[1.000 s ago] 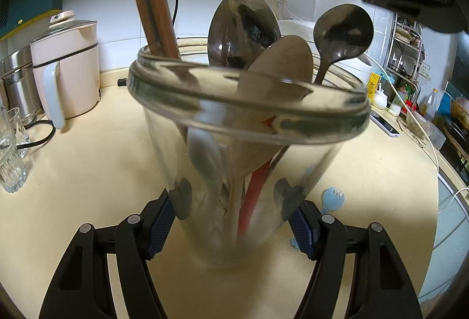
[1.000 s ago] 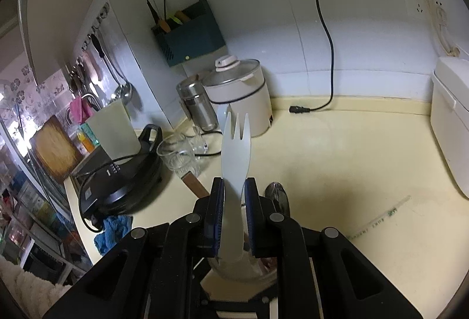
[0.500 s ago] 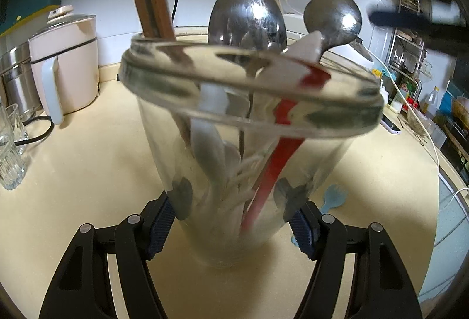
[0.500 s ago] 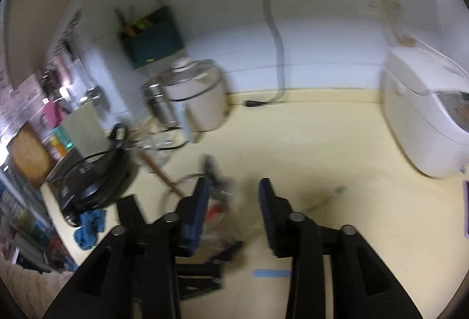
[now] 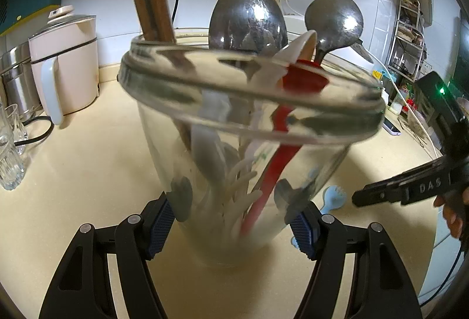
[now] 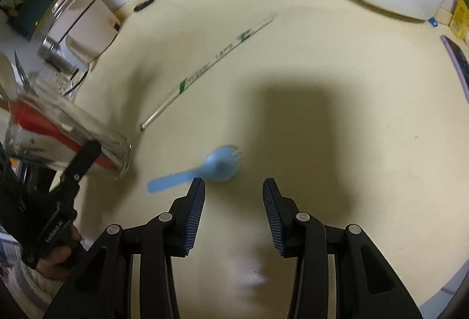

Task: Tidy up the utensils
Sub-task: 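Grasp the blue plastic spork on the counter with the right tool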

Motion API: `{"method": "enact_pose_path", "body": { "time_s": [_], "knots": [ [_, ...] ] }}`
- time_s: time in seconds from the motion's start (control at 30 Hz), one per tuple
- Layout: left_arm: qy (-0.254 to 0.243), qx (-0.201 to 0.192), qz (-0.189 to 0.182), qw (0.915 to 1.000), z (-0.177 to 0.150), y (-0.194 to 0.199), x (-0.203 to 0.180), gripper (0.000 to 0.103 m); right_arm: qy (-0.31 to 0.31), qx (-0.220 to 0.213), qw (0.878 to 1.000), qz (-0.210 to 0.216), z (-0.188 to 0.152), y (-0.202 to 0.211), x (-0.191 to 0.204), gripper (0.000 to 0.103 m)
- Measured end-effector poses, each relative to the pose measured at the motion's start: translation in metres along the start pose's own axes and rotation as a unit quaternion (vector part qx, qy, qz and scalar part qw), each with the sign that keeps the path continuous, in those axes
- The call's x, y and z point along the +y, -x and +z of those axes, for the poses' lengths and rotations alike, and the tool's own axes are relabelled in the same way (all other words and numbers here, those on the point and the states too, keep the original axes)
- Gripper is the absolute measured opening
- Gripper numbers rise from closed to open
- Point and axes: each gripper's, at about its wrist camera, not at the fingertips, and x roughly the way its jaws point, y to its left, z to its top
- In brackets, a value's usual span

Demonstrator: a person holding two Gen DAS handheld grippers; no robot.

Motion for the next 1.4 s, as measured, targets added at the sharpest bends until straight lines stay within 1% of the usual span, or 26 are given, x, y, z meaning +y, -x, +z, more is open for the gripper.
{"method": "enact_pose_path", "body": {
  "time_s": [0.1, 0.17, 0.33, 0.4, 0.43, 0.47, 0.5, 0.6, 0.7, 0.77, 0.87, 0.97, 1.0, 1.03, 1.1, 1.17, 1.2, 1.27, 1.3, 1.33, 1.4],
  "knots": [
    [0.0, 0.001, 0.001, 1.0, 0.0, 0.0, -0.001, 0.073, 0.014, 0.009, 1.0, 0.009, -0.002, -0.007, 0.008, 0.042],
    [-0.001, 0.002, 0.002, 1.0, 0.0, 0.001, -0.002, 0.073, 0.025, 0.017, 1.0, 0.006, -0.004, -0.012, 0.01, 0.042],
    [-0.004, 0.004, 0.004, 1.0, -0.001, 0.001, -0.005, 0.073, 0.08, 0.0, 0.997, -0.009, 0.009, -0.021, 0.026, 0.042],
    [-0.005, 0.004, 0.005, 1.0, -0.001, 0.002, -0.005, 0.073, 0.096, -0.007, 0.995, 0.003, 0.016, -0.027, 0.03, 0.042],
    [-0.005, 0.004, 0.005, 1.0, -0.001, 0.002, -0.006, 0.073, 0.094, -0.007, 0.995, 0.026, 0.021, -0.03, 0.031, 0.042],
    [-0.004, 0.004, 0.004, 1.0, -0.002, 0.002, -0.005, 0.073, 0.085, -0.008, 0.996, 0.038, 0.024, -0.031, 0.03, 0.042],
    [-0.002, 0.004, 0.004, 1.0, -0.002, 0.002, -0.005, 0.073, 0.076, -0.013, 0.996, 0.038, 0.025, -0.031, 0.03, 0.042],
    [-0.001, 0.005, 0.004, 1.0, -0.003, 0.003, -0.004, 0.073, 0.063, -0.009, 0.998, 0.016, 0.023, -0.029, 0.033, 0.042],
    [-0.001, 0.005, 0.005, 1.0, -0.004, 0.003, -0.004, 0.073, 0.073, 0.0, 0.997, -0.016, 0.018, -0.034, 0.042, 0.042],
    [-0.003, 0.006, 0.006, 1.0, -0.004, 0.003, -0.004, 0.073, 0.085, -0.011, 0.996, -0.033, 0.017, -0.037, 0.053, 0.044],
    [-0.003, 0.006, 0.006, 1.0, -0.004, 0.004, -0.004, 0.073, 0.104, -0.024, 0.994, -0.037, 0.018, -0.042, 0.066, 0.051],
    [-0.001, 0.005, 0.005, 1.0, -0.005, 0.005, -0.004, 0.073, 0.156, -0.039, 0.985, -0.055, 0.016, -0.048, 0.08, 0.051],
    [-0.001, 0.005, 0.004, 1.0, -0.005, 0.005, -0.004, 0.073, 0.189, -0.045, 0.979, -0.068, 0.013, -0.05, 0.085, 0.051],
    [-0.001, 0.005, 0.004, 1.0, -0.005, 0.005, -0.004, 0.073, 0.209, -0.048, 0.974, -0.074, 0.01, -0.051, 0.087, 0.051],
    [0.0, 0.005, 0.004, 1.0, -0.005, 0.006, -0.003, 0.073, 0.227, -0.052, 0.971, -0.062, 0.008, -0.049, 0.084, 0.045],
    [0.001, 0.004, 0.003, 1.0, -0.005, 0.006, -0.003, 0.073, 0.235, -0.045, 0.969, -0.056, 0.009, -0.045, 0.076, 0.027],
    [0.001, 0.004, 0.003, 1.0, -0.005, 0.006, -0.003, 0.073, 0.237, -0.041, 0.969, -0.052, 0.01, -0.044, 0.073, 0.024],
    [0.001, 0.005, 0.003, 1.0, -0.005, 0.006, -0.003, 0.073, 0.255, -0.029, 0.966, -0.041, 0.01, -0.04, 0.064, 0.023],
    [0.001, 0.005, 0.003, 1.0, -0.005, 0.006, -0.003, 0.073, 0.267, -0.021, 0.963, -0.043, 0.01, -0.037, 0.059, 0.023],
    [0.001, 0.006, 0.003, 1.0, -0.005, 0.006, -0.002, 0.073, 0.268, -0.016, 0.962, -0.048, 0.011, -0.036, 0.056, 0.023],
    [0.001, 0.005, 0.003, 1.0, -0.006, 0.006, -0.002, 0.073, 0.238, -0.01, 0.97, -0.056, 0.018, -0.032, 0.043, 0.023]
  ]
}}
